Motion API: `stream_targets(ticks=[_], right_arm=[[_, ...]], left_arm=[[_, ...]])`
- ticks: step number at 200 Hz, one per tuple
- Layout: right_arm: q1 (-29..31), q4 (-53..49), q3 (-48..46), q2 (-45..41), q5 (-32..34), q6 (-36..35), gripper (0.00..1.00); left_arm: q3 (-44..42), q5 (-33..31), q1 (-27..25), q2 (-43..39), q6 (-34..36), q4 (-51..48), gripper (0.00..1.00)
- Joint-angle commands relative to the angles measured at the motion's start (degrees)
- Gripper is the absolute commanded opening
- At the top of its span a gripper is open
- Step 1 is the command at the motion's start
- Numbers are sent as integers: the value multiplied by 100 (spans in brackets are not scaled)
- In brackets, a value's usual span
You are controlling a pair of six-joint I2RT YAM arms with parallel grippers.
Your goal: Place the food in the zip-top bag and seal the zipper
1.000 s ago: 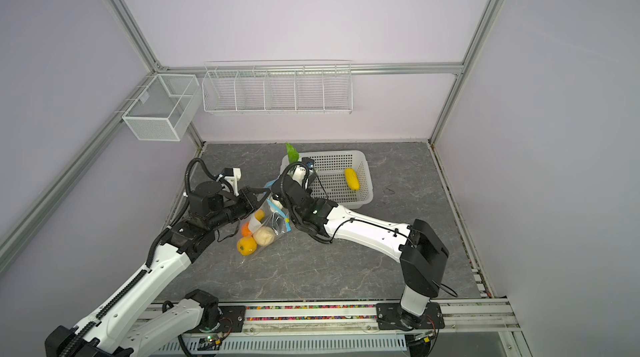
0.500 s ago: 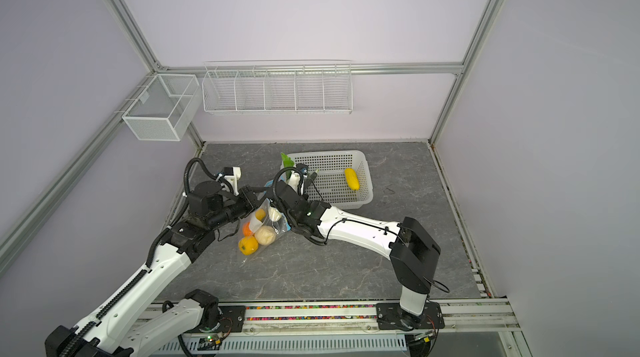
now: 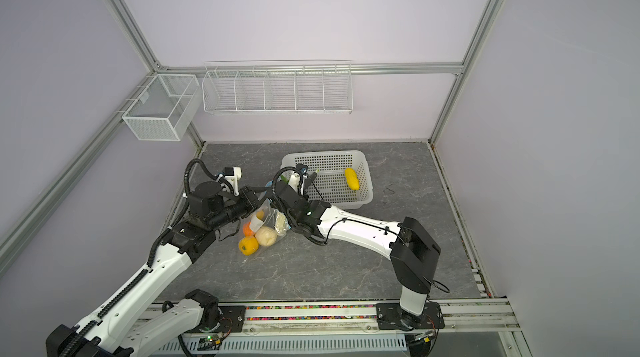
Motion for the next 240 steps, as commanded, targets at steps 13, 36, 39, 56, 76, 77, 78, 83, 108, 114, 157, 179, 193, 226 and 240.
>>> stream_targets(ticks=[13, 36, 39, 56, 76, 77, 78, 83, 108, 114, 157, 179, 193, 226, 240], right_arm=[[-138, 54, 89, -358, -204, -302, 60], [-480, -113, 124, -750, -1009, -1176, 60], [-534, -149, 116, -814, -1135, -1274, 60], [-873, -344, 0, -1146, -1925, -1601, 61], [-1144, -1160, 135, -1350, -2555, -1820, 62], [-1153, -1208, 144, -1360, -2556, -1823, 61], [-1157, -1258, 149, -1364, -2557, -1815, 62], [-1195, -1468, 167, -1408, -2566, -1818, 62], [-1607, -1924, 58, -1521, -3357, -1733, 61], [-1713, -1949, 38, -1517, -3579, -1725, 61], [-2206, -2052, 223, -965, -5065, -2108, 56], [-2251, -1985, 318, -708, -5574, -2179, 55], [-2246, -1925, 293, -626, -5696, -2173, 55], [-2246, -1869, 191, -431, -5807, -2162, 52], [-2251, -1862, 184, -358, -5832, -2165, 51]], left_arm=[[-55, -3, 27, -17, -61, 270, 0], [-28, 12, 27, -61, -16, 220, 0], [-23, 14, 27, -69, -9, 210, 0], [9, 39, 27, -103, 27, 154, 0], [58, 99, 27, -132, 94, 69, 0], [63, 103, 27, -137, 96, 55, 0], [66, 100, 27, -139, 106, 48, 0], [90, 104, 27, -145, 125, 6, 0], [95, 126, 27, -192, 159, -38, 0], [95, 135, 27, -193, 169, -46, 0], [97, 139, 27, -258, 128, -33, 0], [92, 98, 27, -323, 146, -115, 0], [89, 101, 27, -349, 145, -145, 0], [108, 114, 27, -346, 144, -170, 0], [133, 114, 27, -349, 142, -178, 0]])
